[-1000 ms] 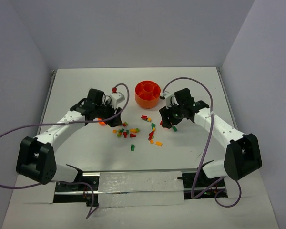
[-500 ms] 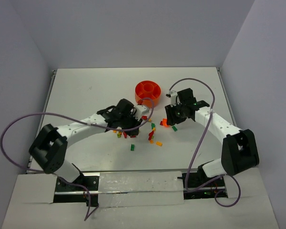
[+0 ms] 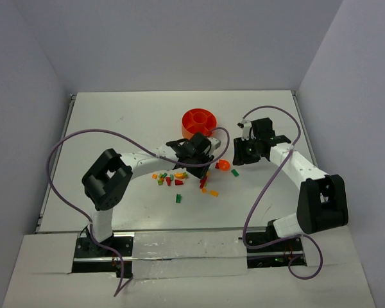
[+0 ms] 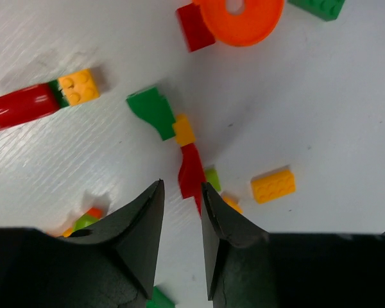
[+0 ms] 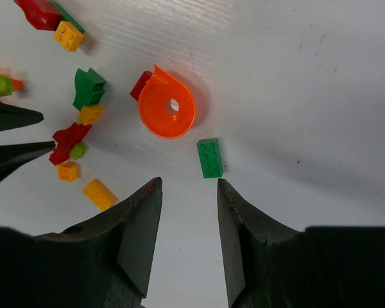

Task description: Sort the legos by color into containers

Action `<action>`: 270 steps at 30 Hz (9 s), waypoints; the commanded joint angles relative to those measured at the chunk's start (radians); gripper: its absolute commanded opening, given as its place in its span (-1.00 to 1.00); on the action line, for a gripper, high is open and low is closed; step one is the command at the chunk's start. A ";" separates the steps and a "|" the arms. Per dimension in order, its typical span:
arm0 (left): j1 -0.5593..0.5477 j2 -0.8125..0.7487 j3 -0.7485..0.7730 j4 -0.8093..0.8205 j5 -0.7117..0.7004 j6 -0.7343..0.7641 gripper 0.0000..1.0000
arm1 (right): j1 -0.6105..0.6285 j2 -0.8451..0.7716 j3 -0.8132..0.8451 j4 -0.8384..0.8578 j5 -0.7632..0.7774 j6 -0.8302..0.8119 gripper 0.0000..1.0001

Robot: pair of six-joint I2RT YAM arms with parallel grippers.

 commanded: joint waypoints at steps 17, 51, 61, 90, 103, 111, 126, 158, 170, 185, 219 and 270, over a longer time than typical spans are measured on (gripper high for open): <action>-0.053 0.155 0.162 -0.101 -0.100 -0.046 -0.22 | -0.028 -0.019 -0.007 0.031 -0.034 0.004 -0.06; 0.111 -0.177 0.115 -0.088 -0.031 -0.288 -1.00 | 0.139 0.063 0.029 0.423 -0.581 0.431 -0.12; 0.110 -0.190 0.109 -0.074 -0.012 -0.296 -1.00 | 0.183 0.152 0.054 0.441 -0.587 0.456 -0.14; 0.114 -0.216 0.076 -0.040 0.066 -0.306 -1.00 | 0.185 0.273 0.097 0.478 -0.721 0.510 -0.58; 0.116 -0.168 0.050 -0.078 -0.229 -0.297 -1.00 | 0.186 0.155 0.063 0.353 -0.514 0.375 -1.00; 0.121 -0.149 -0.020 -0.060 -0.243 -0.275 -1.00 | 0.185 0.122 0.036 0.295 -0.453 0.323 -1.00; 0.208 -0.121 -0.120 -0.019 -0.216 -0.211 -0.82 | 0.183 0.123 0.035 0.300 -0.469 0.326 -1.00; 0.502 -0.221 -0.118 0.080 0.059 -0.097 0.21 | 0.255 0.242 0.190 0.375 -0.455 0.446 -1.00; 0.525 -0.438 -0.275 0.152 0.850 -0.038 0.17 | 0.275 0.249 0.154 0.541 -0.584 0.570 -1.00; 0.420 -0.433 -0.270 0.136 0.506 -0.070 0.16 | 0.319 0.202 0.195 0.418 -0.383 0.653 -1.00; 0.395 -0.243 -0.187 0.036 0.144 0.034 -1.00 | 0.186 0.146 0.148 0.219 0.036 0.374 -1.00; 0.508 -0.296 -0.134 -0.015 0.238 0.059 0.30 | 0.397 0.387 0.278 0.037 0.193 0.286 -0.02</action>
